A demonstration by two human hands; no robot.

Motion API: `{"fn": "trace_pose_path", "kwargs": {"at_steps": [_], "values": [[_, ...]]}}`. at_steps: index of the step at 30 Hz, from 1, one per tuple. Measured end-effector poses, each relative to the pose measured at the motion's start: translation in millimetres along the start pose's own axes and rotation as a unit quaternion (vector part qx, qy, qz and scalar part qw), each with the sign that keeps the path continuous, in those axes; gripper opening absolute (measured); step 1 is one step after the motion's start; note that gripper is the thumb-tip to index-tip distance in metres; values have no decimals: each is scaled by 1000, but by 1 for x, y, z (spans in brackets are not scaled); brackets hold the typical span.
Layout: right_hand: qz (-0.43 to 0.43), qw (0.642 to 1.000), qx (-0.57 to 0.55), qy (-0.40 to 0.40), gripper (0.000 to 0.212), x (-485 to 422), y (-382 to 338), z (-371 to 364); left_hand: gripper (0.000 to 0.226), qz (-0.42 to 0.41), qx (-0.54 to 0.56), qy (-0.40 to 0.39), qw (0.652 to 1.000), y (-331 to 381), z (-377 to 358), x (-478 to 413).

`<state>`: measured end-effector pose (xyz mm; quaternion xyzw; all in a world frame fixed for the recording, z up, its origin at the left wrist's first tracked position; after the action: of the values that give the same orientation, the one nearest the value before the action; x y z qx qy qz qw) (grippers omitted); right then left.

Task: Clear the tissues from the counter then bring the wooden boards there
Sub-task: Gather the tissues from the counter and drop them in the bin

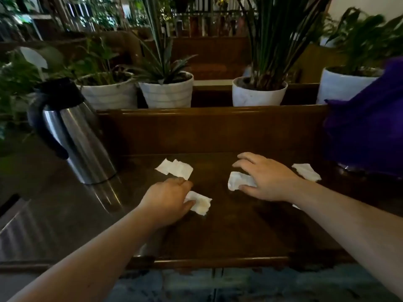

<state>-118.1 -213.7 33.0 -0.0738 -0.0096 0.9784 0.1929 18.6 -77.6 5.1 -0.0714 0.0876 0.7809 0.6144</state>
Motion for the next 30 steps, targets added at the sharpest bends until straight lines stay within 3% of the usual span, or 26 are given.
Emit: {"fn": "trace_pose_path", "kwargs": {"at_steps": [11,16,21,25,30], "values": [[6,999,36,-18,36,-21,39,-25,38,-23,-21,-31,999,8,-34,-24],[24,997,5,-74,34,-31,52,-39,24,-19,-19,-58,998,10,-40,-32],[42,991,-26,-125,32,-41,51,-60,19,-31,-2,-25,999,5,-32,-40],[54,991,-42,-115,10,-52,44,-63,21,15,-16,7,1000,-18,-11,-53],[65,992,-59,-86,9,-63,36,-59,23,96,-21,20,995,-57,5,-74]]}}
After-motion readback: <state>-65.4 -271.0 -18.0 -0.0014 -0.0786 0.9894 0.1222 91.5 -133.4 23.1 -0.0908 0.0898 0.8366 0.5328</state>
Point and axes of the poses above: each hand's wrist, its own x-axis away from the middle knuckle, its own z-axis out of the back of the hand, y = z × x, the point moved 8 cm from there along -x, towards the middle knuckle, and after that the axes turned 9 degrees about y, right-handed, at the moved point
